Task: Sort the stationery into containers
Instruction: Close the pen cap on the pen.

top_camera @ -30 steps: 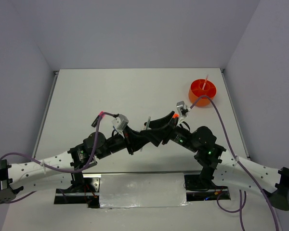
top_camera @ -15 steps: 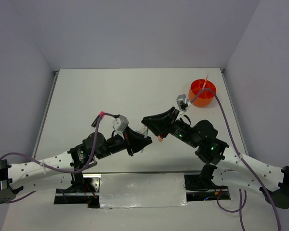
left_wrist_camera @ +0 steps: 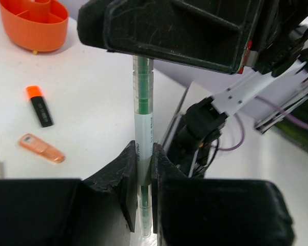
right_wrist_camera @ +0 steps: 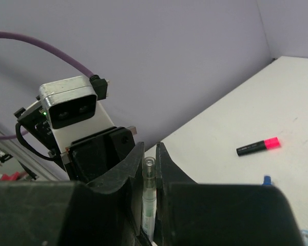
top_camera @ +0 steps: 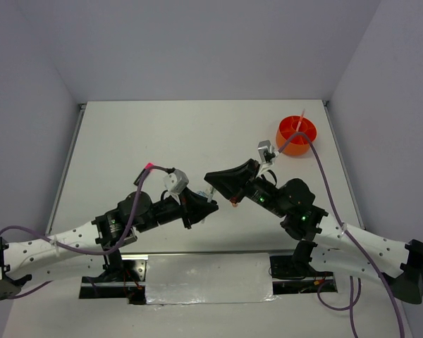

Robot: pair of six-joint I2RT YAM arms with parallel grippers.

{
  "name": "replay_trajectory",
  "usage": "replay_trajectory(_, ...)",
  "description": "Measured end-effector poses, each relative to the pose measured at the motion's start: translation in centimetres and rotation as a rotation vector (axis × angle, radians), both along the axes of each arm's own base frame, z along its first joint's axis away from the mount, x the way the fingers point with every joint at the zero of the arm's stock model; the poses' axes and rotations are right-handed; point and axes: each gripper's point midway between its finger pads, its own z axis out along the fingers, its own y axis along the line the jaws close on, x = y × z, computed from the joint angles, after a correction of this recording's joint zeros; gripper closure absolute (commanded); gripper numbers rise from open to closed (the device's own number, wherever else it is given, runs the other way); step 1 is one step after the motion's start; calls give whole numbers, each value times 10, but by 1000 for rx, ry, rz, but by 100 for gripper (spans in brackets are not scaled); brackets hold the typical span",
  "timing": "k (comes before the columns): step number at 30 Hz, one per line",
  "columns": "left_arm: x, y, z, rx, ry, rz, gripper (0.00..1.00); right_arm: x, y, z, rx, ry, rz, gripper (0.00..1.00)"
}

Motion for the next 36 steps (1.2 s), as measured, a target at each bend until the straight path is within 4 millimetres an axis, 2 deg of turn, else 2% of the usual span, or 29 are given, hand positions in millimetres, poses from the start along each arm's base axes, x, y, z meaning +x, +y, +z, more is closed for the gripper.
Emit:
replay_trajectory(9,13,15,3,140,-2,-12,100,8,12,3,101,-11,-58,100)
replay_trajectory(17,13,32,-17,272,67,-27,100,15,26,-21,119,21,-92,100)
replay_trajectory(26,14,46,-13,339,77,-13,100,17,37,-16,170,20,-79,100)
replay_trajectory(29,14,45,-15,341,82,-16,100,17,37,-16,167,24,-78,79)
replay_trajectory(30,14,44,-15,333,80,-19,100,17,37,-15,161,26,-78,69)
replay_trajectory(31,14,42,-14,320,74,-23,100,16,36,-13,156,24,-78,65)
replay_trajectory(33,19,32,4,225,12,-25,100,4,42,-27,78,44,-30,64)
replay_trajectory(36,16,34,0,178,-5,-25,100,-1,43,-30,32,48,-19,63)
